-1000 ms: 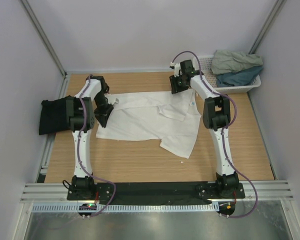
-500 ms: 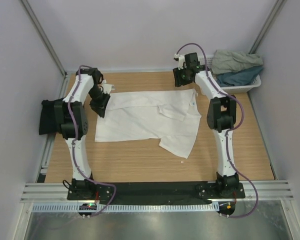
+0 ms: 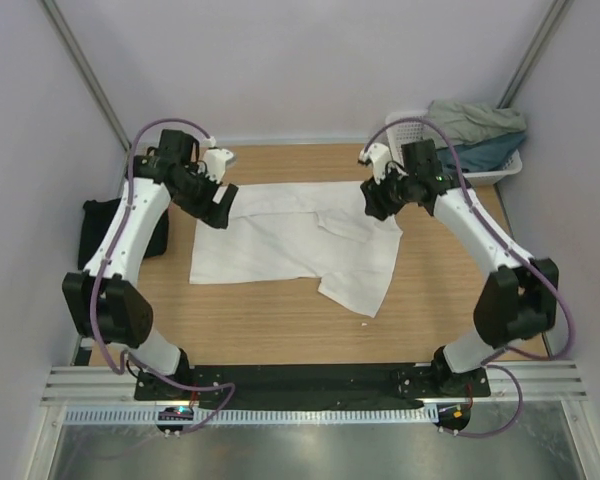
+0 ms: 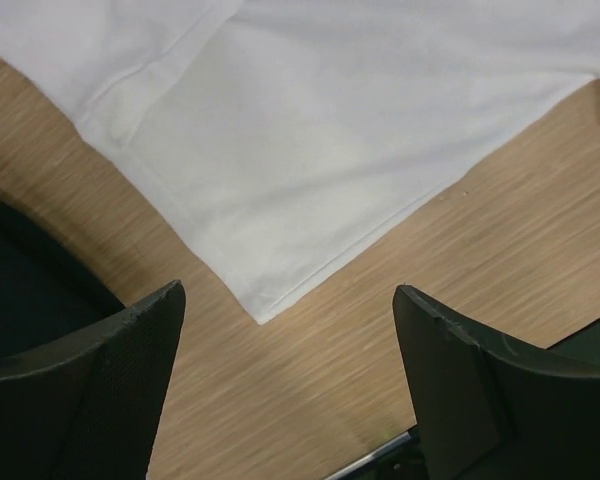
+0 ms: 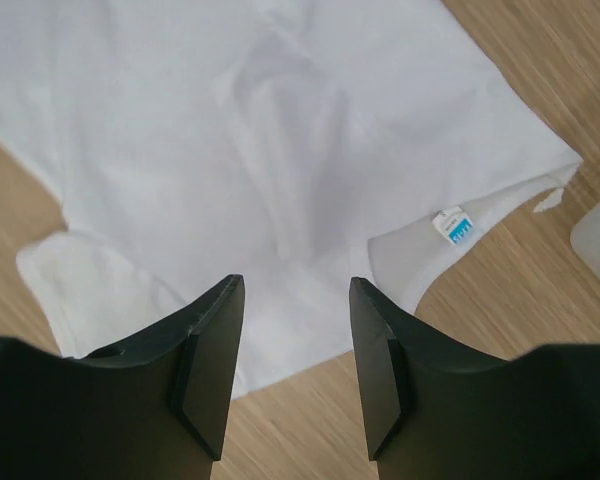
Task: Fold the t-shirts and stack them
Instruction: Fold the tshirt
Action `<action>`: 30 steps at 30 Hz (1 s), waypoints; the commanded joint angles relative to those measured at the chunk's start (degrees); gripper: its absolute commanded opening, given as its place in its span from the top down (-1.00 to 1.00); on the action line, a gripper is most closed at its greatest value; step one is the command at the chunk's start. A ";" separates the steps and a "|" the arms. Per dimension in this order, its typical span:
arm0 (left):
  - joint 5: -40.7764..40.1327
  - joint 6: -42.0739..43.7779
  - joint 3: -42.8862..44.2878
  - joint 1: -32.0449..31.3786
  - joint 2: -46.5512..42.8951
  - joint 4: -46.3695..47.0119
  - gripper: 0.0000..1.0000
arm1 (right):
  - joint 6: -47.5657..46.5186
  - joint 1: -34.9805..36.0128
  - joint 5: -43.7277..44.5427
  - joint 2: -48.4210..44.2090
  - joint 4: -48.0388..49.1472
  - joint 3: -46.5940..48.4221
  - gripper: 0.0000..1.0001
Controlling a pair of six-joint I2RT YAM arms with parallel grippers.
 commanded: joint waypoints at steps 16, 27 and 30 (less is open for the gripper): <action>-5.41 5.29 -22.71 -8.66 -2.24 18.37 -0.99 | -41.10 20.05 -0.78 -29.90 2.53 -44.29 -0.42; -11.04 -2.63 -25.88 -10.77 -1.63 22.50 -0.99 | -42.60 24.10 1.50 -28.77 0.95 -45.62 -0.40; -13.24 -1.76 -27.11 -10.69 -1.36 23.47 -0.99 | -42.42 24.27 2.20 -25.95 0.33 -44.56 -0.36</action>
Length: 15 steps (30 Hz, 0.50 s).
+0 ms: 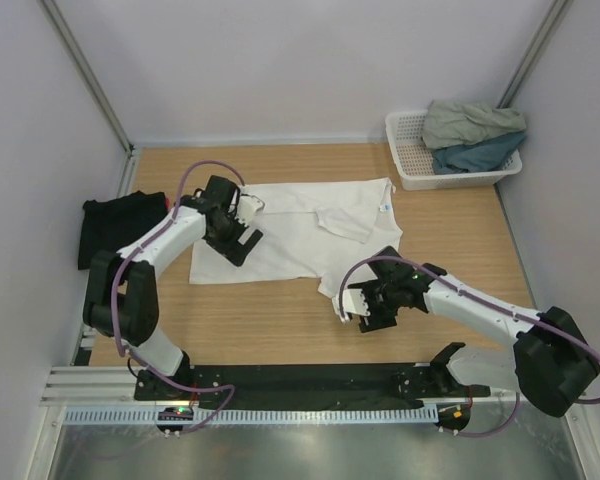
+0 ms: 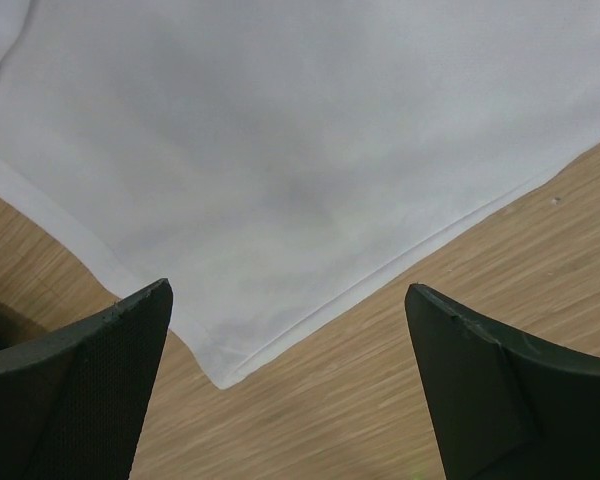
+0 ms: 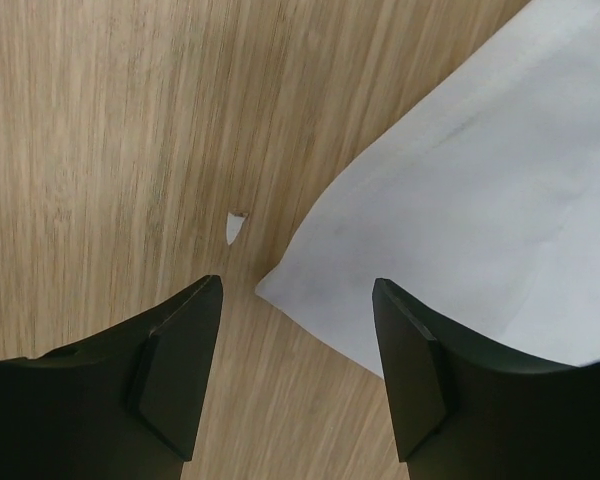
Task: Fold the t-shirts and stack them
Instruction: Fold the tshirt
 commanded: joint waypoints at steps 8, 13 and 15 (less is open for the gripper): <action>-3.83 -1.01 -1.72 -0.15 -0.20 3.74 -0.99 | -0.79 0.65 2.69 6.22 1.43 2.24 -0.18; -4.71 -1.10 -2.24 -0.06 -0.02 3.91 -0.99 | 0.88 0.56 3.39 8.24 2.57 2.67 0.26; -4.71 -1.01 -3.12 0.02 -0.37 3.91 -0.99 | 1.32 0.56 3.75 8.95 2.75 2.94 0.43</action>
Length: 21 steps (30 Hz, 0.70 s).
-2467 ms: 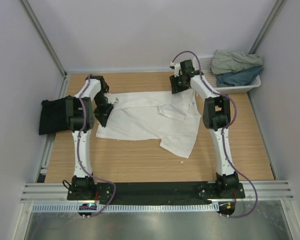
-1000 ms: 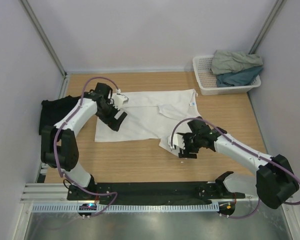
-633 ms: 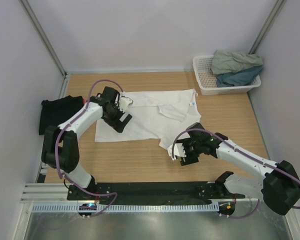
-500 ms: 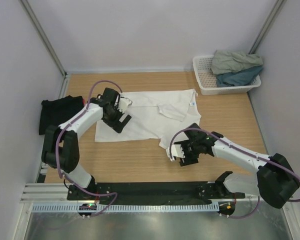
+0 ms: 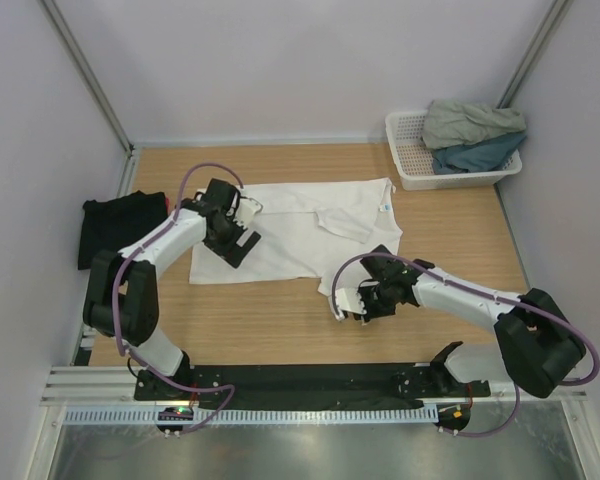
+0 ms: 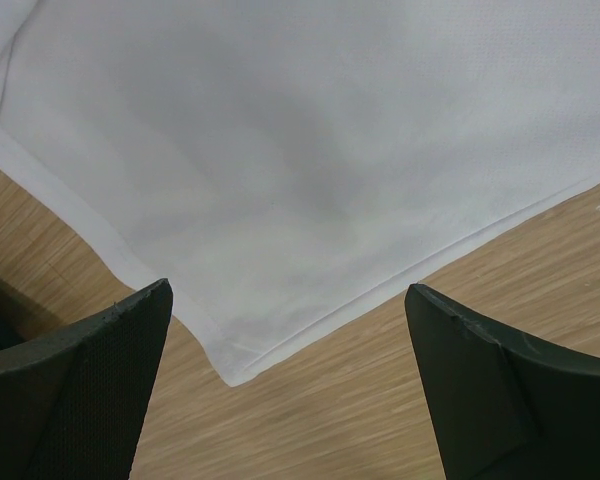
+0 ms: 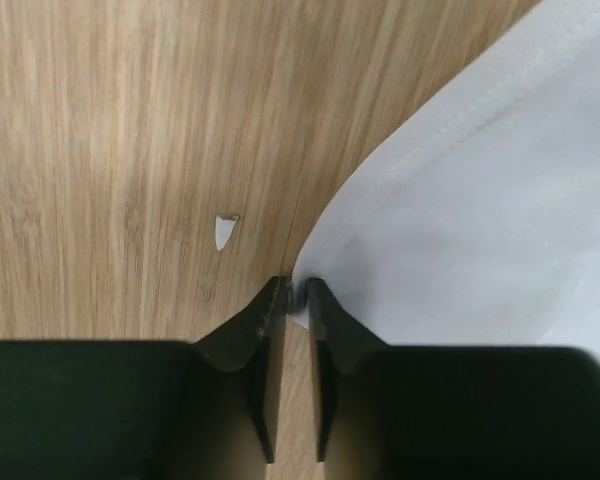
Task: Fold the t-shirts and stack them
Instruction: Fold the tshirt
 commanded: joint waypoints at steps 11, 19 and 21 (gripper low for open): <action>-1.50 -5.06 -2.02 5.03 -3.91 -5.30 -0.65 | 6.74 0.41 3.08 -0.98 1.04 6.00 0.97; 0.26 -0.14 -2.02 11.35 -1.11 -6.53 -0.40 | 9.92 0.41 4.49 -0.98 -0.10 9.25 0.97; 0.43 0.48 -2.37 12.59 -0.75 -6.45 -0.37 | 9.74 0.32 4.75 -0.72 -0.02 9.43 0.97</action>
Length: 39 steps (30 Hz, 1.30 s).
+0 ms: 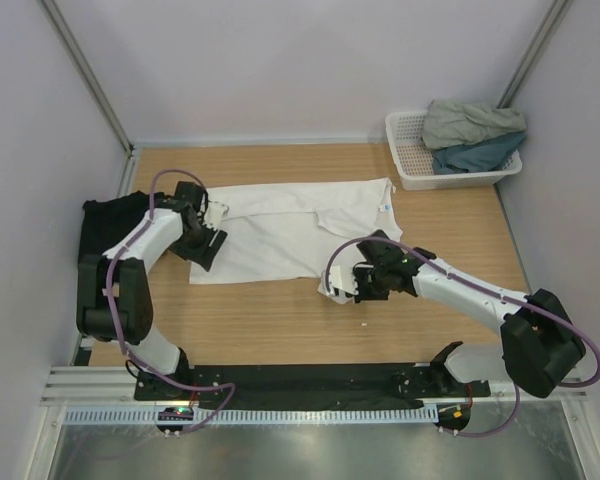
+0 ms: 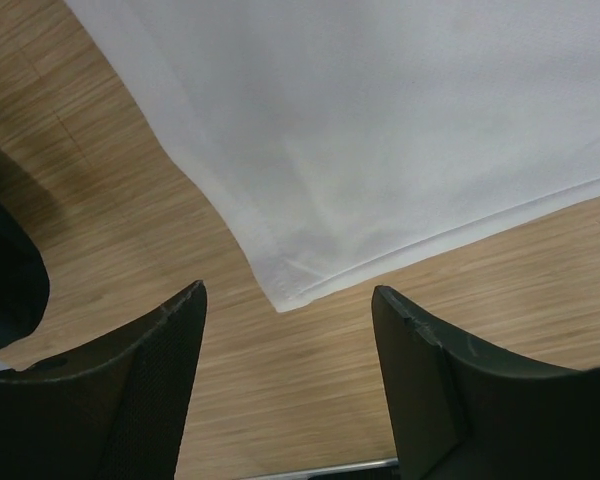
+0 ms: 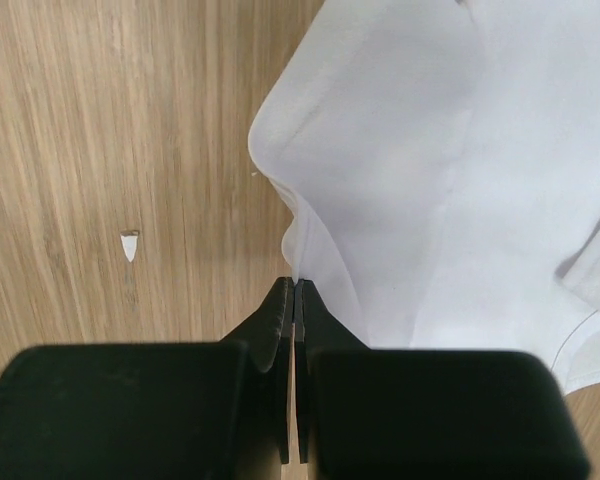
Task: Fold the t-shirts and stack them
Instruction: Fold the tshirt
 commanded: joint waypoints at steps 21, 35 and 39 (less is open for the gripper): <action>4.96 1.94 -4.25 3.86 4.49 0.01 -0.05 | 2.05 0.32 1.43 1.61 0.62 3.82 0.97; 3.99 3.34 -3.55 3.86 2.13 -2.44 1.00 | 4.60 0.41 4.15 0.12 1.24 4.08 0.97; 3.99 5.11 -1.00 3.86 -1.91 -3.25 1.00 | 6.01 -1.78 5.04 -1.02 1.24 7.59 0.97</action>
